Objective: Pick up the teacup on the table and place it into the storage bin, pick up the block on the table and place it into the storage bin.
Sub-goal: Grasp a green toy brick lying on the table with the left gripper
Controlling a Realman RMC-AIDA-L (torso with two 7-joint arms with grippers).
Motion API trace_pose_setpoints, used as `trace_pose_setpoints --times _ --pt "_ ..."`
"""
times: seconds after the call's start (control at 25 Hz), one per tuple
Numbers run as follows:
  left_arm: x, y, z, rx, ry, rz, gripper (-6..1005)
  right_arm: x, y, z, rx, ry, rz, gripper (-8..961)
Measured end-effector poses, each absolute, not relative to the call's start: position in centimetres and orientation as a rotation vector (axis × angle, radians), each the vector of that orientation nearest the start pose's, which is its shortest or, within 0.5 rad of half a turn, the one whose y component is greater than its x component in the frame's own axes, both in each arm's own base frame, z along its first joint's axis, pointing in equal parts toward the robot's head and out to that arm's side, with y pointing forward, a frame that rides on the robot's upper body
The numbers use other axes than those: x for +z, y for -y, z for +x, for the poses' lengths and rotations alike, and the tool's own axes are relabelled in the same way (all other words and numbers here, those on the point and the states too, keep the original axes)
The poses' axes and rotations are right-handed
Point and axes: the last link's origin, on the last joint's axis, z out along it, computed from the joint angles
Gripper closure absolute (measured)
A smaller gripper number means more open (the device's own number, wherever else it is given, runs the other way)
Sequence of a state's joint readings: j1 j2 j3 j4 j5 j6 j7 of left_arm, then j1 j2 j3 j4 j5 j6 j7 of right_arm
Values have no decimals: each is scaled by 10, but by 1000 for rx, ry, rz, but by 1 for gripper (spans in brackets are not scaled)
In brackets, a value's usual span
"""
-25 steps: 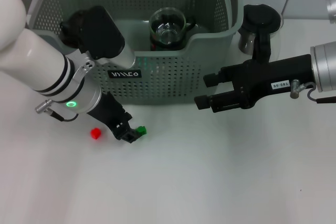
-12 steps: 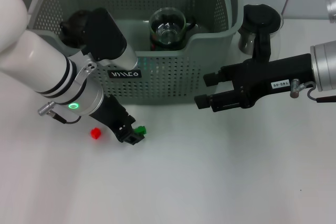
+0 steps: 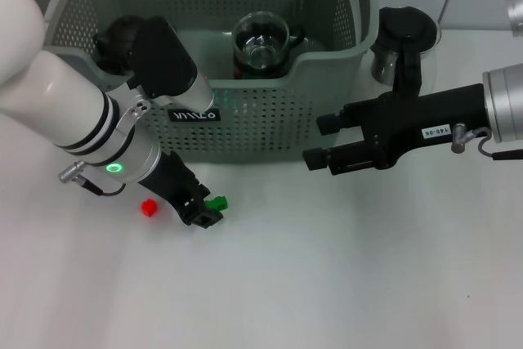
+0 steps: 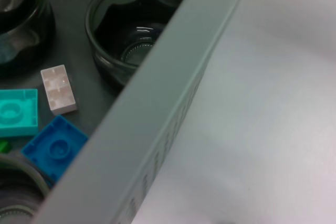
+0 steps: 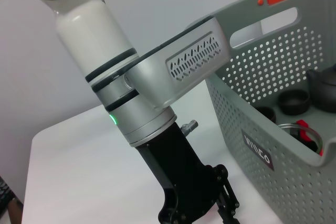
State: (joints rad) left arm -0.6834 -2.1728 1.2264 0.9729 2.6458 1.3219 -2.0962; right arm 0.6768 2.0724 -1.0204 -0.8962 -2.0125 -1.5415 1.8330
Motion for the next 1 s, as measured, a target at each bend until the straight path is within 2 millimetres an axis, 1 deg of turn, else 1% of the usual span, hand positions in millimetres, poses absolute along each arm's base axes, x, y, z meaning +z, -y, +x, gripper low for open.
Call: trace_pose_setpoints --times 0.24,0.44,0.68,0.88,1.0 --pt "-53 -367 -217 489 647 -2765 560 -8 -365 173 439 -641 -2973 205" --pt "-52 -368 -218 505 652 -2755 747 -10 -364 174 440 -651 -2978 205" --pt "-53 -368 -217 514 651 -2757 906 -10 -363 174 440 -653 -2980 205" --pt "-49 -367 -214 492 662 -2775 892 -10 -363 174 440 -652 -2980 205" --pt "-41 -366 -211 454 673 -2798 883 -10 -363 174 440 -652 -2980 205"
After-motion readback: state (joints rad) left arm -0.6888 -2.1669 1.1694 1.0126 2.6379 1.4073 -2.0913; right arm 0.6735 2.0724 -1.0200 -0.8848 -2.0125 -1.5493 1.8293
